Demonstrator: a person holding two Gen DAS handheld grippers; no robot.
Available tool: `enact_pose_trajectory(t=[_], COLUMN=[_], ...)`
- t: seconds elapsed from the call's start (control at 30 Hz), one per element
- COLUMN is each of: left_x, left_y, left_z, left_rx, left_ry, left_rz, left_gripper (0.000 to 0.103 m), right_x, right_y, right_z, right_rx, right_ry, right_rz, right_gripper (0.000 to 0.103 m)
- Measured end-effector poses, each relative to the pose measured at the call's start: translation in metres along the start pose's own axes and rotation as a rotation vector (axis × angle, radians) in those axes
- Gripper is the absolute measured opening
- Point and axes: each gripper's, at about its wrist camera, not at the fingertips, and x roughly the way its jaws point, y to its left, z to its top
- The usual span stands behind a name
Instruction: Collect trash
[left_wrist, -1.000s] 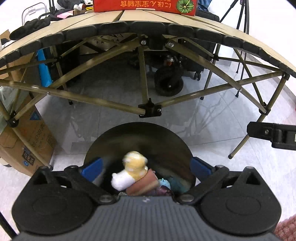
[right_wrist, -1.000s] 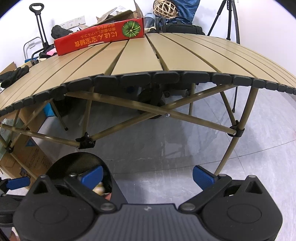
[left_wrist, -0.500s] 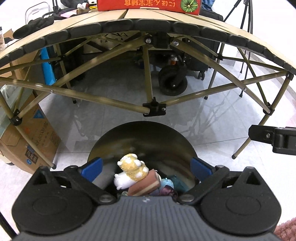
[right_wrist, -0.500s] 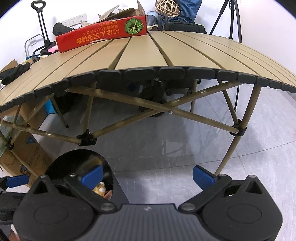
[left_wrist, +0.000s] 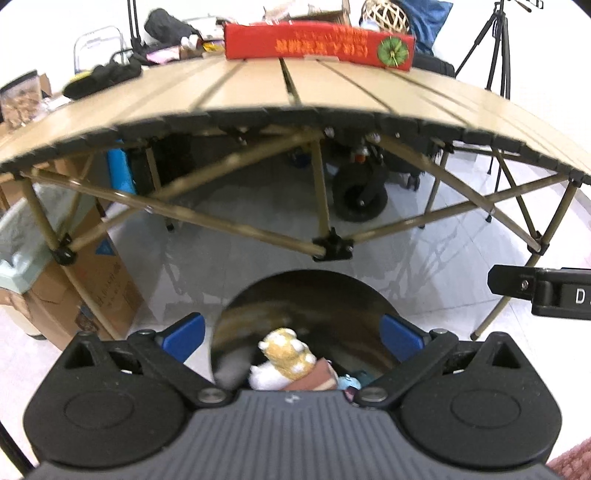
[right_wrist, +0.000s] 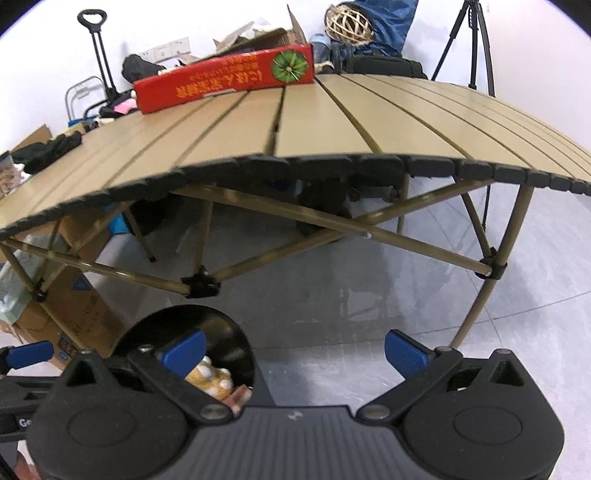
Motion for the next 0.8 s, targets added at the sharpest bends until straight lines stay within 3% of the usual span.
enact_pose_trajectory(t=[0.2,0.43,0.63,0.8], left_x=[-0.034,-0.095,-0.152,-0.192], left_y=[0.02,0.035,0.045,0.052], left_z=[-0.001,-0.002,-0.027,-0.054], left_rx=[-0.044,-0.053,-0.027,-0.017], left_ry=[-0.035,-0.132,-0.194,-0.195], left_rz=[0.0,-0.006,0.005,-0.013], left_gripper=[0.103,0.103,0.103,0.103], right_x=[-0.027,-0.095,-0.154,-0.194], right_y=[0.012,0.033,0.04,0.042], right_z=[-0.003,-0.007,-0.031,-0.058], right_rx=[0.024,-0.032,-0.098,-0.097], right_ry=[-0.036,-0.137,-0.176,-0.167], right_rz=[0.058,0.112,0.138,0.169], right_gripper=[0.103,0.103,0.103,0.103])
